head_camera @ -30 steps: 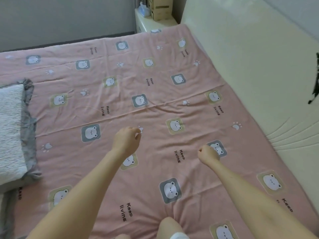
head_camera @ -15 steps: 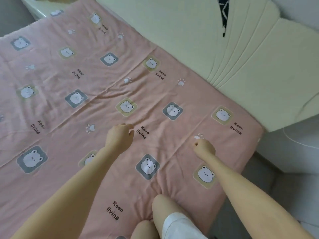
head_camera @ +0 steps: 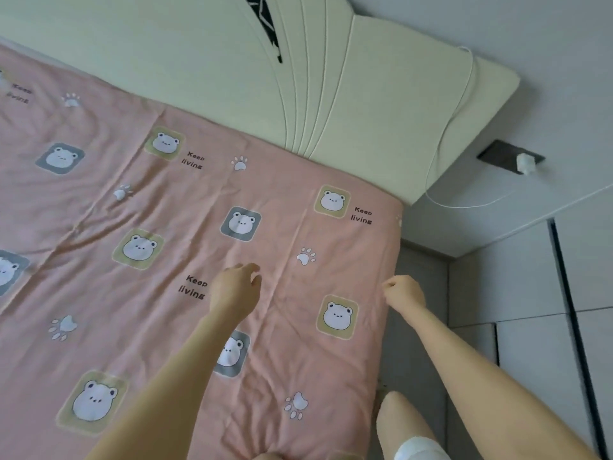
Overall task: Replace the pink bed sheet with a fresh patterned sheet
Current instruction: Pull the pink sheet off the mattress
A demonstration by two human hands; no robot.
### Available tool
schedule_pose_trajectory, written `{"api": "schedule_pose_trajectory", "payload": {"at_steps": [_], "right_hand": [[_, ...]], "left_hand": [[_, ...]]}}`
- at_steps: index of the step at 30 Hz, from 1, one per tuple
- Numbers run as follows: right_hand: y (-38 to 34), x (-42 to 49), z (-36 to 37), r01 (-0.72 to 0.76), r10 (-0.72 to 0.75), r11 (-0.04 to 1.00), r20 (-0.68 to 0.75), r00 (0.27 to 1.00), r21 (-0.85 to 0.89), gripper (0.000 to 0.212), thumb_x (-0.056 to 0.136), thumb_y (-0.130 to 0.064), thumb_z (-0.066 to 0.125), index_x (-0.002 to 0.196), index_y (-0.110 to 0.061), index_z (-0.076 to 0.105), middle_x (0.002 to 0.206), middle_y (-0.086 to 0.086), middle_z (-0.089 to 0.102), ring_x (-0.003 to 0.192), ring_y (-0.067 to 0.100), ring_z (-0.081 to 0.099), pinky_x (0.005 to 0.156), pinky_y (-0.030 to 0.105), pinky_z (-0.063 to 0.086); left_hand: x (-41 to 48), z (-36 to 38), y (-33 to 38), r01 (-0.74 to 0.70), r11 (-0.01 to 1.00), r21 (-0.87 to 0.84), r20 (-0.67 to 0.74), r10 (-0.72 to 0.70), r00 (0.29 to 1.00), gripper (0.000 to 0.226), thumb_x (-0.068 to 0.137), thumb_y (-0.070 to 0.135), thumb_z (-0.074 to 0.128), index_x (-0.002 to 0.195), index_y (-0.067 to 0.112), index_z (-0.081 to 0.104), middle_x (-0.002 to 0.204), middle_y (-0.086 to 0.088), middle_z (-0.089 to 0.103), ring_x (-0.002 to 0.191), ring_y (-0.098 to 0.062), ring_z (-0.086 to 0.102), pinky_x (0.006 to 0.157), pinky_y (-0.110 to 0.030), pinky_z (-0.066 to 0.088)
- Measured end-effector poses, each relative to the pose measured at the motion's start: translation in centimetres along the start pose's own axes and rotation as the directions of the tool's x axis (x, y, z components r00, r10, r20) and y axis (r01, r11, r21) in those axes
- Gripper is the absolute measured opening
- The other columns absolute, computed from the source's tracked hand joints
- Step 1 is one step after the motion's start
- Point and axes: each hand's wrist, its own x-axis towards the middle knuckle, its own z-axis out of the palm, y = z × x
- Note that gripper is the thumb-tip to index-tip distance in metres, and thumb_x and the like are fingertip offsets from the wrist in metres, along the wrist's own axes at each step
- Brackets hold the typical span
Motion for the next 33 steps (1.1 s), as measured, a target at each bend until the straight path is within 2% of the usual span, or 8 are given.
{"api": "schedule_pose_trajectory", "payload": {"at_steps": [6, 12, 17, 19, 21, 26, 30, 33], "right_hand": [[2.7, 8.8, -0.7, -0.046, 0.045, 0.994, 0.012, 0.999, 0.102, 0.027, 0.083, -0.008, 0.041, 0.057, -0.015, 0.043, 0.067, 0.005, 0.05, 0.06, 0.02, 0.044, 0.051, 0.025, 0.029], [4.9, 22.0, -0.1, 0.012, -0.02, 0.984, 0.044, 0.999, 0.176, 0.025, 0.094, -0.017, 0.041, 0.103, -0.013, 0.064, 0.103, 0.004, 0.062, 0.098, 0.028, 0.057, 0.073, 0.027, 0.041], [8.1, 33.2, 1.7, -0.103, 0.079, 0.927, 0.083, 0.993, 0.36, 0.017, 0.098, -0.025, 0.041, 0.106, -0.015, 0.053, 0.097, 0.006, 0.057, 0.097, 0.029, 0.052, 0.069, 0.03, 0.039], [9.4, 36.3, 3.0, -0.181, 0.089, 0.874, 0.218, 0.972, 0.451, 0.053, 0.096, -0.038, 0.049, 0.14, -0.014, 0.035, 0.137, 0.006, 0.046, 0.126, 0.028, 0.044, 0.091, 0.035, 0.04], [10.7, 39.3, 5.1, -0.259, 0.05, 0.779, 0.355, 0.933, 0.571, 0.075, 0.089, -0.053, 0.054, 0.147, -0.016, 0.025, 0.148, 0.001, 0.037, 0.132, 0.024, 0.041, 0.1, 0.038, 0.037], [11.1, 43.8, 8.0, -0.493, 0.134, 0.416, 0.485, 0.864, 0.764, 0.047, 0.093, -0.059, 0.039, 0.091, -0.018, 0.062, 0.082, 0.001, 0.067, 0.076, 0.02, 0.062, 0.067, 0.031, 0.052], [11.6, 44.5, 9.2, -0.53, 0.187, 0.48, 0.509, 0.84, 0.699, 0.028, 0.093, -0.015, 0.043, 0.068, -0.012, 0.055, 0.043, -0.002, 0.054, 0.042, 0.015, 0.047, 0.043, 0.022, 0.042], [12.0, 45.0, 9.9, -0.522, 0.194, 0.494, 0.497, 0.846, 0.696, 0.02, 0.086, -0.001, 0.049, 0.069, -0.007, 0.058, 0.059, 0.005, 0.062, 0.049, 0.018, 0.053, 0.05, 0.026, 0.05]], "left_hand": [[4.8, 3.7, 3.6, 0.06, 0.997, 0.056, -0.03, -0.059, 0.998, 0.036, 0.097, 0.027, 0.044, 0.13, 0.018, 0.053, 0.117, -0.008, 0.06, 0.109, -0.03, 0.053, 0.085, -0.033, 0.042], [10.8, 14.3, 11.8, 0.142, 0.988, 0.061, -0.029, -0.14, 0.99, 0.037, 0.097, 0.035, 0.044, 0.13, 0.021, 0.053, 0.125, -0.003, 0.057, 0.115, -0.027, 0.048, 0.086, -0.032, 0.041], [17.7, 25.9, 17.6, 0.111, 0.987, 0.112, 0.089, -0.121, 0.989, 0.049, 0.096, 0.043, 0.044, 0.142, 0.029, 0.037, 0.149, 0.0, 0.034, 0.139, -0.024, 0.024, 0.104, -0.033, 0.034], [19.5, 29.5, 18.5, 0.065, 0.987, 0.147, 0.168, -0.09, 0.982, 0.056, 0.093, 0.046, 0.047, 0.145, 0.033, 0.029, 0.151, 0.001, 0.029, 0.14, -0.026, 0.02, 0.105, -0.035, 0.034], [21.0, 33.4, 19.1, 0.061, 0.98, 0.19, 0.207, -0.101, 0.973, 0.067, 0.089, 0.053, 0.05, 0.146, 0.04, 0.019, 0.154, 0.0, 0.018, 0.141, -0.03, 0.013, 0.108, -0.041, 0.03], [22.9, 37.8, 18.7, 0.101, 0.936, 0.338, 0.208, -0.179, 0.962, 0.08, 0.085, 0.067, 0.042, 0.147, 0.044, -0.003, 0.158, -0.006, -0.009, 0.144, -0.038, -0.004, 0.111, -0.052, 0.022], [23.2, 38.2, 17.8, 0.112, 0.945, 0.308, 0.244, -0.192, 0.951, 0.082, 0.083, 0.068, 0.045, 0.146, 0.047, -0.003, 0.159, -0.002, -0.01, 0.145, -0.034, -0.005, 0.112, -0.049, 0.022], [23.2, 37.9, 17.7, 0.112, 0.942, 0.316, 0.257, -0.199, 0.946, 0.082, 0.083, 0.069, 0.044, 0.145, 0.048, -0.004, 0.159, 0.0, -0.01, 0.145, -0.033, -0.005, 0.112, -0.047, 0.021]]}}
